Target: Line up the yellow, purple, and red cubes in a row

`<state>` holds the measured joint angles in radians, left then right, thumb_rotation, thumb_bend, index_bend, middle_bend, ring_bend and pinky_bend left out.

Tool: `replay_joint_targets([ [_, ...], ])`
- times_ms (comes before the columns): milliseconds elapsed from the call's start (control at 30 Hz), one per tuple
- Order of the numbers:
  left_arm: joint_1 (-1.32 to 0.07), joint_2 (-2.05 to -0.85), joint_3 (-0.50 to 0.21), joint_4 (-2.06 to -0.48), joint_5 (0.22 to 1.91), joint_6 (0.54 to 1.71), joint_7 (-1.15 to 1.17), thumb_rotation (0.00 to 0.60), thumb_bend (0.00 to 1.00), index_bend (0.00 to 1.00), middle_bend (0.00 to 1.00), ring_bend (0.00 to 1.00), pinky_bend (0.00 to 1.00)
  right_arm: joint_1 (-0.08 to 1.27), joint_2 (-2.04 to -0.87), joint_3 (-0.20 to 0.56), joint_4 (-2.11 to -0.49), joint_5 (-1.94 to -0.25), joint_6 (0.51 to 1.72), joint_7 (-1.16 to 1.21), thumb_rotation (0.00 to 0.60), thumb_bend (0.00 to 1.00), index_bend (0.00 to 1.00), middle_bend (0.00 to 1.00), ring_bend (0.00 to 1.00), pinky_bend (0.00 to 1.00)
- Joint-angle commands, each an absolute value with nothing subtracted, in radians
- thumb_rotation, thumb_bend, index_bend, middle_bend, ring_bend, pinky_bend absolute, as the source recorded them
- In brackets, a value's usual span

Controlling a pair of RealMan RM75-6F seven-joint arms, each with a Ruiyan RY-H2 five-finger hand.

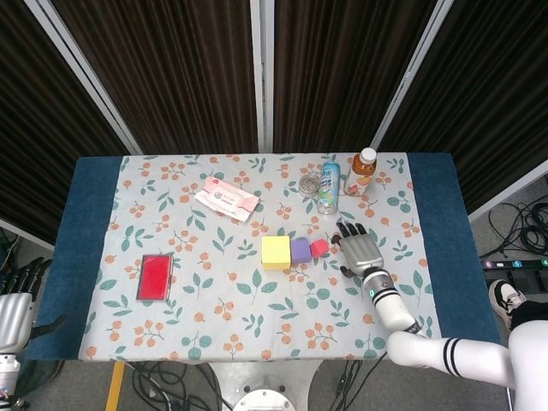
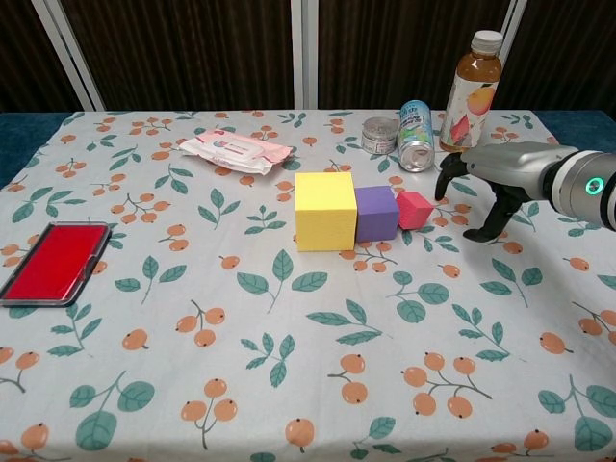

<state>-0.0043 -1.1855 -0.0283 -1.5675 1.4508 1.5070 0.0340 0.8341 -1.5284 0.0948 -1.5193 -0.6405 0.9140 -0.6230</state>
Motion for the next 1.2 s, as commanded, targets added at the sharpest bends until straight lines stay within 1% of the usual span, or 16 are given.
replay_joint_targets([
  [33, -0.003, -1.186, -0.028, -1.567, 1.450, 1.507, 0.035, 0.600, 0.14, 0.17, 0.19, 0.14, 0.16, 0.836, -1.542, 0.097, -1.507, -0.649, 0.906, -0.609, 0.600, 0.23, 0.24, 0.01, 0.00, 0.00],
  [1200, -0.008, -1.189, -0.029, -1.559, 1.447, 1.500, 0.032, 0.600, 0.14, 0.17, 0.19, 0.14, 0.16, 0.822, -1.556, 0.074, -1.512, -0.655, 0.903, -0.562, 0.600, 0.23, 0.23, 0.01, 0.00, 0.00],
])
